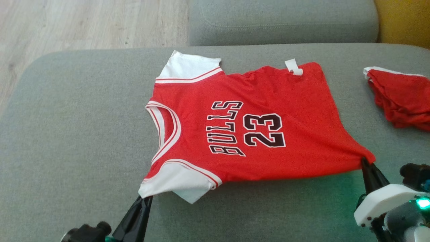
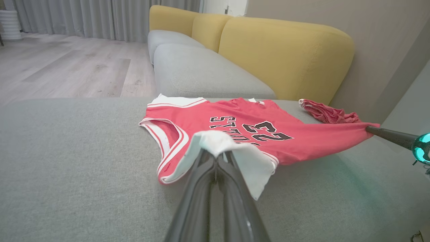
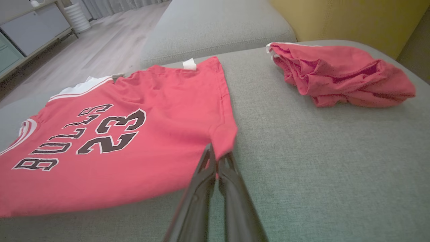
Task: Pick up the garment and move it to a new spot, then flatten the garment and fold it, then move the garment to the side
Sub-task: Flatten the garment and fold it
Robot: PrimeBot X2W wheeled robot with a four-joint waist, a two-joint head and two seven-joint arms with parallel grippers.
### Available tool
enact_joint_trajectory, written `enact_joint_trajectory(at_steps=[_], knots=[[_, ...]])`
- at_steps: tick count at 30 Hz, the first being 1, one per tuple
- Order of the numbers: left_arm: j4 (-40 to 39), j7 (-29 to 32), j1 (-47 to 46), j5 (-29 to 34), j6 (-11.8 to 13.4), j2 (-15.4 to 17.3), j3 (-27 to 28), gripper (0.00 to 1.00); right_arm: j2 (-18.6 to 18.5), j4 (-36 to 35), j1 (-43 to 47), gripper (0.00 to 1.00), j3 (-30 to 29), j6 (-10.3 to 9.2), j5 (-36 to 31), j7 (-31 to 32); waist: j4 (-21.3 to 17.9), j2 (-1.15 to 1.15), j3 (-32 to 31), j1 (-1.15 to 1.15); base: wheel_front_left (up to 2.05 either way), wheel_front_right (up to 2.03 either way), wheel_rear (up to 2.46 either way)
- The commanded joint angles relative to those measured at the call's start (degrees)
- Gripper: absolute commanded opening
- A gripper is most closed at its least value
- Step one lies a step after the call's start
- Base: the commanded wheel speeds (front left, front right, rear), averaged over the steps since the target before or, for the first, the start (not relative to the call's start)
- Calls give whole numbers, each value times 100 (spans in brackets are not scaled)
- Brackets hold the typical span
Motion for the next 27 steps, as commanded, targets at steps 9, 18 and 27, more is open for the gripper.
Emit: enact_joint_trajectory(at_steps=[9,18,27], knots=[[438,19,-663,-122,-287,-234,61,0,-40,80,-451,0,77,39,-21,238,-29,0,310,0,0,0,0],[1095,257,-1940,-47,-688,-463,126,0,-40,519,-1402,0,84,39,-26,465,-79,0,643,0,0,0,0],[2601,330,-3567,-95,-1120,-808,388,0,-40,1609,-2848,0,91,39,-321,543,-213,0,1142,0,0,0,0]])
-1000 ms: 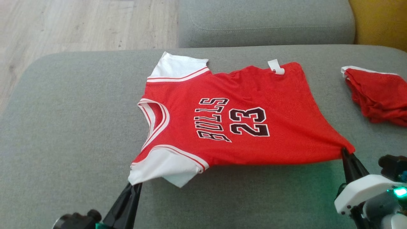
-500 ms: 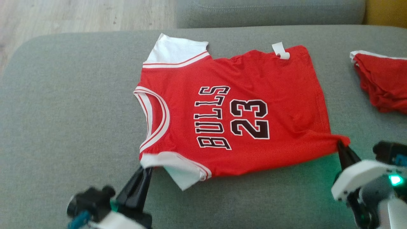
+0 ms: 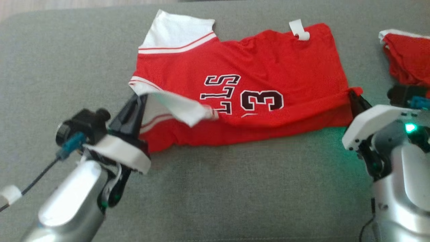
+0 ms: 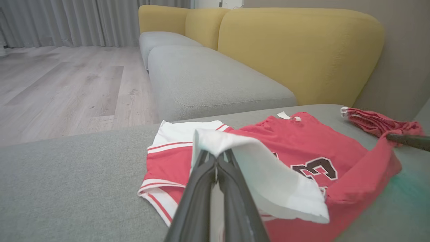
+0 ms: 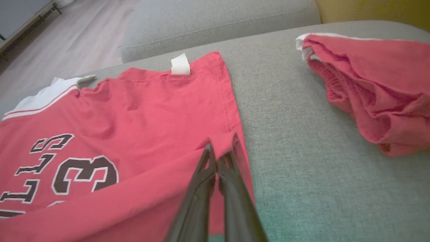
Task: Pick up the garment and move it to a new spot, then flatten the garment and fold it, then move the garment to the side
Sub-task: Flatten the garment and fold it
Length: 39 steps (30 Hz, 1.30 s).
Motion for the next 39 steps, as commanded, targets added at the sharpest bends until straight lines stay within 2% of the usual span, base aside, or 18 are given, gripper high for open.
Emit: enact_joint_trajectory(at_steps=[1,7,8,10,11,13,14,19,26,31,39], knots=[[25,-89,-335,1,-28,66,318,0,-34,-57,-268,0,117,39,-62,-45,-48,0,97,-1,0,0,0],[818,-386,-700,-45,-95,-163,431,0,-34,587,-722,0,118,39,-172,-261,-95,0,228,-1,0,0,0],[919,-424,-733,-46,-117,-196,425,0,-34,668,-771,16,129,39,-177,-310,-98,0,239,-1,0,0,0],[1080,-518,-790,-60,-147,-267,433,0,-34,811,-850,79,150,39,-163,-407,-99,0,250,-1,0,0,0],[1137,-588,-813,-71,-161,-307,451,6,-34,868,-887,100,149,39,-144,-473,-97,0,252,-1,0,0,0],[1215,-735,-851,-87,-209,-386,496,57,-33,943,-942,100,151,39,-90,-642,-92,0,243,-1,0,0,0],[1240,-799,-868,-66,-228,-414,509,100,-33,962,-961,100,162,39,-81,-732,-90,0,231,-1,0,0,0],[1240,-975,-812,29,-302,-529,618,100,-33,856,-940,100,284,39,12,-1186,-82,0,127,-1,0,0,0],[882,-1012,-301,40,-278,-519,731,100,-33,281,-523,100,390,39,-235,-1649,-70,0,-64,-1,0,0,0],[463,-860,468,-97,-40,-386,711,100,-33,-377,141,100,395,39,-492,-1595,-21,0,-230,-1,0,0,0],[164,-36,1342,-636,532,-315,788,100,-33,-1159,1031,100,291,39,-482,-1276,69,0,-317,-1,0,0,0]])
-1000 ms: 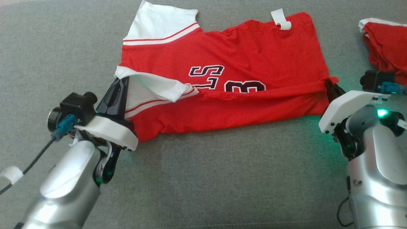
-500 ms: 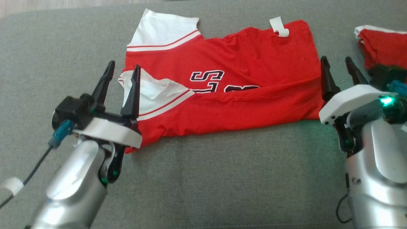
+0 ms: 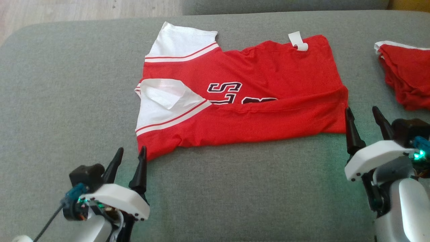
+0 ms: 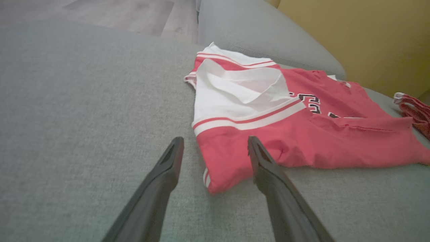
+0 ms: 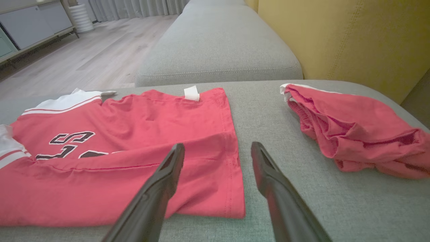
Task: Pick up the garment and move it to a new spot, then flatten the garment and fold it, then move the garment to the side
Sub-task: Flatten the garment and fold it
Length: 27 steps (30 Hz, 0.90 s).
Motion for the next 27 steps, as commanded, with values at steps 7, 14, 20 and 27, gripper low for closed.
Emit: enact_joint_trajectory(at_steps=[7,14,20,27], knots=[[-31,509,-195,-605,235,-71,477,100,-27,-512,-30,100,220,39,96,215,-114,0,187,1,0,0,0],[89,847,-299,-875,233,-204,472,100,-27,-321,-258,100,248,39,26,403,-211,0,373,1,0,0,0],[162,914,-361,-982,197,-265,485,11,-27,139,-502,100,164,39,4,559,-204,0,460,1,0,0,0],[60,680,-492,-914,150,-312,526,0,-27,905,-819,100,-73,39,79,653,-117,0,529,1,0,0,0]])
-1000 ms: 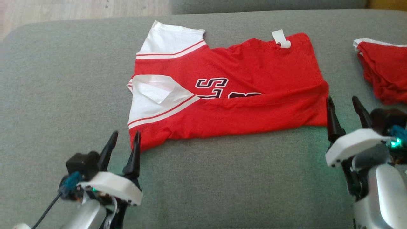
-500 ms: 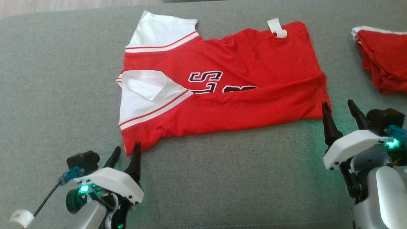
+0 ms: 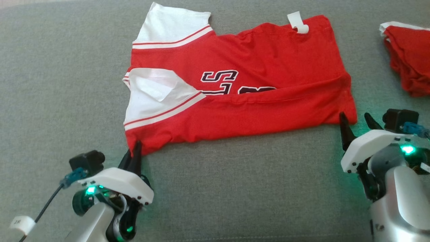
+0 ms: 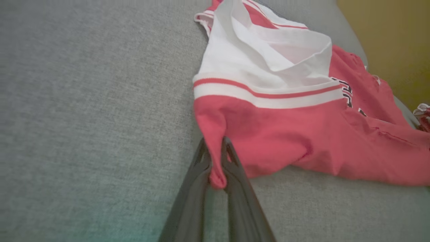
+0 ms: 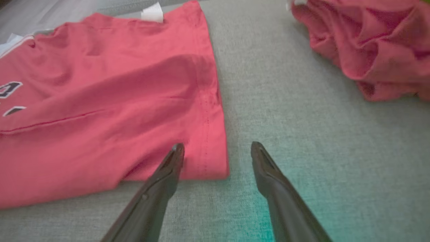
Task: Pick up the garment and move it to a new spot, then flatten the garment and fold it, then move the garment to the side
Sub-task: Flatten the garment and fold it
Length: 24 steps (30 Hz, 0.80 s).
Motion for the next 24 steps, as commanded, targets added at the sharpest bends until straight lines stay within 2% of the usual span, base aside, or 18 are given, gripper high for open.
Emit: enact_joint_trajectory(at_steps=[1,6,8,9,11,18,19,24], knots=[[-212,-119,-243,46,-12,76,272,0,-27,1,-293,100,90,39,54,14,31,0,18,0,0,0,0],[-341,-233,-279,106,-14,116,303,0,-27,518,-514,100,106,39,345,61,81,0,41,0,0,0,0],[-409,-287,-287,131,-18,137,317,0,-27,754,-594,48,177,39,496,131,103,0,33,0,0,0,0],[-441,-309,-290,148,-15,153,323,0,-27,853,-632,35,196,39,552,150,111,0,25,0,0,0,0],[-521,-352,-293,179,-19,192,334,0,-27,974,-709,0,197,39,640,86,121,0,-7,0,0,0,0],[-1115,-370,-208,315,47,534,419,0,-27,801,-792,0,-10,39,666,-85,134,0,-301,0,0,0,0],[-1429,-280,-96,359,88,701,410,0,-27,539,-663,0,-77,39,658,-19,143,0,-396,0,0,0,0],[-2293,33,490,397,324,1083,319,0,-27,-359,130,0,-219,39,810,300,175,0,-544,0,0,0,0]])
